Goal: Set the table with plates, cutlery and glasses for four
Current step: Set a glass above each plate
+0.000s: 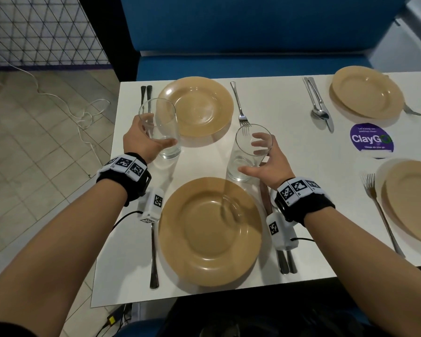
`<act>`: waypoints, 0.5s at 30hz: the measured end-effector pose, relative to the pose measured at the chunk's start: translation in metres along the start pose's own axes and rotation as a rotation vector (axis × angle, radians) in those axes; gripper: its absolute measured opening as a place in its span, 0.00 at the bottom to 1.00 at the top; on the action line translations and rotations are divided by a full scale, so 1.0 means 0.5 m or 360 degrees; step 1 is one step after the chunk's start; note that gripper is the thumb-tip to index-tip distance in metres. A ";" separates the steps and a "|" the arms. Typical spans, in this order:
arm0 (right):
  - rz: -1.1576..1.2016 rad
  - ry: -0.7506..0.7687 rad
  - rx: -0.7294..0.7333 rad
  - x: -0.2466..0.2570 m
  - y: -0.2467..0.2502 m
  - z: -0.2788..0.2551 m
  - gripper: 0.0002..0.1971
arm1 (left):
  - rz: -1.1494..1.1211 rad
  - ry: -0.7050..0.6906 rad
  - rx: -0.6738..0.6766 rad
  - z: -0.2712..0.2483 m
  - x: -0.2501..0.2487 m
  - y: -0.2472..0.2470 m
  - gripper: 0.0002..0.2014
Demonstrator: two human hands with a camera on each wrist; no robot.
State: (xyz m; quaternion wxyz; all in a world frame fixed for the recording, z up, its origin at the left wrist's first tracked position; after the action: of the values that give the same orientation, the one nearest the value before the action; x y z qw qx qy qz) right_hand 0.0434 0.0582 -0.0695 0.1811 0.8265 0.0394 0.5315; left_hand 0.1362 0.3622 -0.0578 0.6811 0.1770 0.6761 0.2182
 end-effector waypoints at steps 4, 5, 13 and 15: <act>0.0002 0.0000 -0.0003 0.001 0.001 -0.001 0.38 | 0.0036 -0.0001 0.0000 0.003 -0.003 0.003 0.38; 0.0007 -0.0001 -0.0007 0.001 0.001 -0.002 0.38 | 0.0041 0.0003 -0.0003 0.003 -0.003 0.003 0.38; 0.0021 0.0005 -0.0018 -0.001 0.005 0.000 0.39 | 0.0059 0.0012 -0.0021 -0.002 -0.009 0.011 0.35; 0.0040 0.0000 -0.0020 -0.003 0.007 -0.001 0.39 | 0.0068 0.0008 -0.0015 -0.004 -0.009 0.013 0.35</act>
State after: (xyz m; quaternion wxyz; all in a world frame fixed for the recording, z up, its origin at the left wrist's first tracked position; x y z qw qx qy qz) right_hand 0.0421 0.0546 -0.0693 0.1796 0.8258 0.0258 0.5340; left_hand 0.1339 0.3652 -0.0503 0.6754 0.1876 0.6728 0.2363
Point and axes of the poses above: each hand's wrist, its own z-axis towards the middle knuckle, its own y-axis out of the back of the hand, x = y × z, the point moved 9 cm from there along z, towards the middle knuckle, and after that the axes turned 13 degrees about -y, right-handed, at the moved point
